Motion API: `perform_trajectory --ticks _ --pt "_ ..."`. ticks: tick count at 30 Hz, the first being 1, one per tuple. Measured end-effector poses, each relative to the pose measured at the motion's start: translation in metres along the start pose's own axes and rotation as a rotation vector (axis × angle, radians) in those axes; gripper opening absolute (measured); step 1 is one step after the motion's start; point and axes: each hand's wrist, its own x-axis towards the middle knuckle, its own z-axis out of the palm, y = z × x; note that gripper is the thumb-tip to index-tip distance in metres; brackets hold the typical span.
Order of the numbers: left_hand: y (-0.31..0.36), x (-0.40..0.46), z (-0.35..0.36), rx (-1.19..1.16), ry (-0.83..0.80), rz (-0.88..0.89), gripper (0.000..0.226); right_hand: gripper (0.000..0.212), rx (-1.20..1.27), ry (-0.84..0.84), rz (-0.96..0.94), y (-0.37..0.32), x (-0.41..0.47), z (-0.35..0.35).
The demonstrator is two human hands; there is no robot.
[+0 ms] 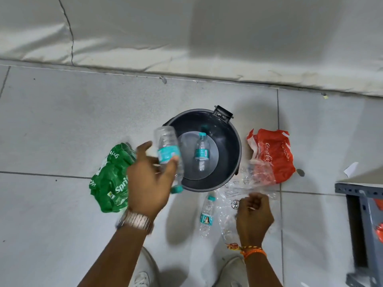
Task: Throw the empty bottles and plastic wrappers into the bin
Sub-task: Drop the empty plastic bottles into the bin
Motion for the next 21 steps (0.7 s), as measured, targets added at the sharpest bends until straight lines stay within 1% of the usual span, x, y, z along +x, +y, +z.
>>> perform_trajectory --ticks 2,4,5,7,9,12,14,16,18,20,21 --pt "0.005 0.031 0.03 0.231 -0.13 0.069 0.062 0.02 -0.071 -0.062 0.057 0.015 -0.006 0.006" --pt "0.006 0.056 0.06 0.431 -0.217 0.067 0.058 0.02 -0.123 -0.121 0.107 0.027 -0.014 0.015" --pt "0.006 0.066 0.072 0.481 -0.248 0.059 0.055 0.02 -0.141 -0.153 0.134 0.031 -0.017 0.018" --pt "0.003 0.077 0.087 0.528 -0.276 0.039 0.056 0.023 -0.185 -0.228 0.167 0.038 -0.021 0.027" --pt "-0.004 0.083 0.09 0.552 -0.267 0.022 0.056 0.024 -0.227 -0.3 0.173 0.045 -0.024 0.034" --pt "-0.012 0.083 0.083 0.57 -0.254 0.03 0.048 0.023 -0.262 -0.335 0.19 0.049 -0.026 0.042" --pt "-0.017 0.077 0.072 0.552 -0.208 0.093 0.04 0.026 -0.281 -0.351 0.217 0.052 -0.024 0.045" --pt "-0.027 0.07 0.058 0.469 -0.108 0.195 0.033 0.032 -0.306 -0.404 0.25 0.055 -0.023 0.05" --pt "-0.042 0.064 0.047 0.367 0.011 0.255 0.034 0.045 -0.344 -0.443 0.269 0.06 -0.022 0.058" --pt "-0.057 0.061 0.039 0.28 0.117 0.206 0.039 0.062 -0.418 -0.466 0.283 0.066 -0.02 0.069" --pt "-0.065 0.06 0.036 0.233 0.142 0.158 0.04 0.07 -0.46 -0.474 0.285 0.068 -0.019 0.076"
